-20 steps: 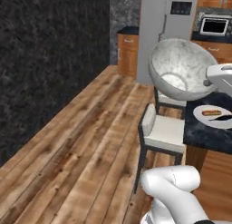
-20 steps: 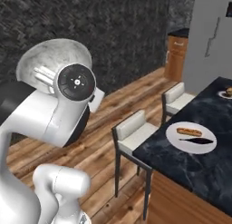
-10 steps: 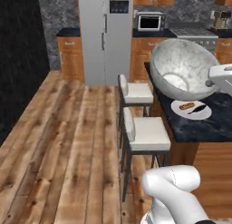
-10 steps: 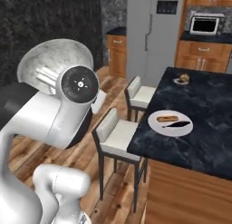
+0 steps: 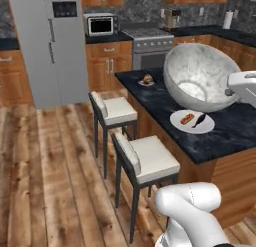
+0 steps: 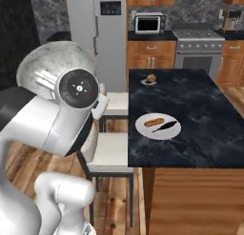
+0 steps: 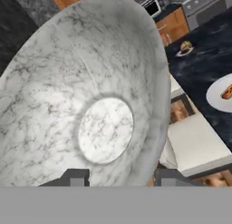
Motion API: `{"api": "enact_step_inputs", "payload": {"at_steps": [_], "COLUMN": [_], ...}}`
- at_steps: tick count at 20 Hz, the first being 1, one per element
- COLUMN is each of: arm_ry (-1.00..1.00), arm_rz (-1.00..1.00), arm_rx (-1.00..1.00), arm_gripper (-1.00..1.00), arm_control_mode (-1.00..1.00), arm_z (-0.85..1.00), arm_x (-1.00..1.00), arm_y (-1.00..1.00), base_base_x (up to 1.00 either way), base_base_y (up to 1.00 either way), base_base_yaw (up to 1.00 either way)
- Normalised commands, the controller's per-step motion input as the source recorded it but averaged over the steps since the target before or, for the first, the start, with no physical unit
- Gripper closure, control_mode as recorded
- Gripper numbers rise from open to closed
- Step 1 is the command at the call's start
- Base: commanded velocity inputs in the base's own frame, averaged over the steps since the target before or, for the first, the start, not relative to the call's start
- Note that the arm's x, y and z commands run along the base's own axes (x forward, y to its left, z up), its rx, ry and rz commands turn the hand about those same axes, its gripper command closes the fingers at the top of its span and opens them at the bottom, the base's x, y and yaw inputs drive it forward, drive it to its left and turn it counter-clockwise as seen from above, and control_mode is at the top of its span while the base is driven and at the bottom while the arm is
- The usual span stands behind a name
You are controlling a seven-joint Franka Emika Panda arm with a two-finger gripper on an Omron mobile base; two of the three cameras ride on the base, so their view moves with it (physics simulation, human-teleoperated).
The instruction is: Take the smaller bowl and place it next to the appetizer plate on the dining counter , and place the larger bowl next to the plate with cooked food.
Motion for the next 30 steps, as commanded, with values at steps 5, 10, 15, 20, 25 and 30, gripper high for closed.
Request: {"api": "enact_step_inputs", "payload": {"at_steps": [5,10,15,20,25,30], "arm_ry": [0.00,0.00,0.00,0.00,0.00,0.00], "arm_rz": [0.00,0.00,0.00,0.00,0.00,0.00], "arm_rx": [0.00,0.00,0.00,0.00,0.00,0.00], "arm_gripper": [1.00,1.00,1.00,1.00,1.00,1.00], "arm_control_mode": [1.00,1.00,1.00,1.00,1.00,1.00], "arm_z": [0.00,0.00,0.00,0.00,0.00,0.00], "arm_x": [0.00,0.00,0.00,0.00,0.00,0.00], "arm_y": [0.00,0.00,0.00,0.00,0.00,0.00], "base_base_x": [0.35,0.01,-0.07,0.23,0.75,0.76], "base_base_y": [0.33,0.68,1.00,0.99,0.56,0.10], "base_base_yaw": [-0.63,-0.58,-0.44,-0.42,-0.44,-0.44]}}
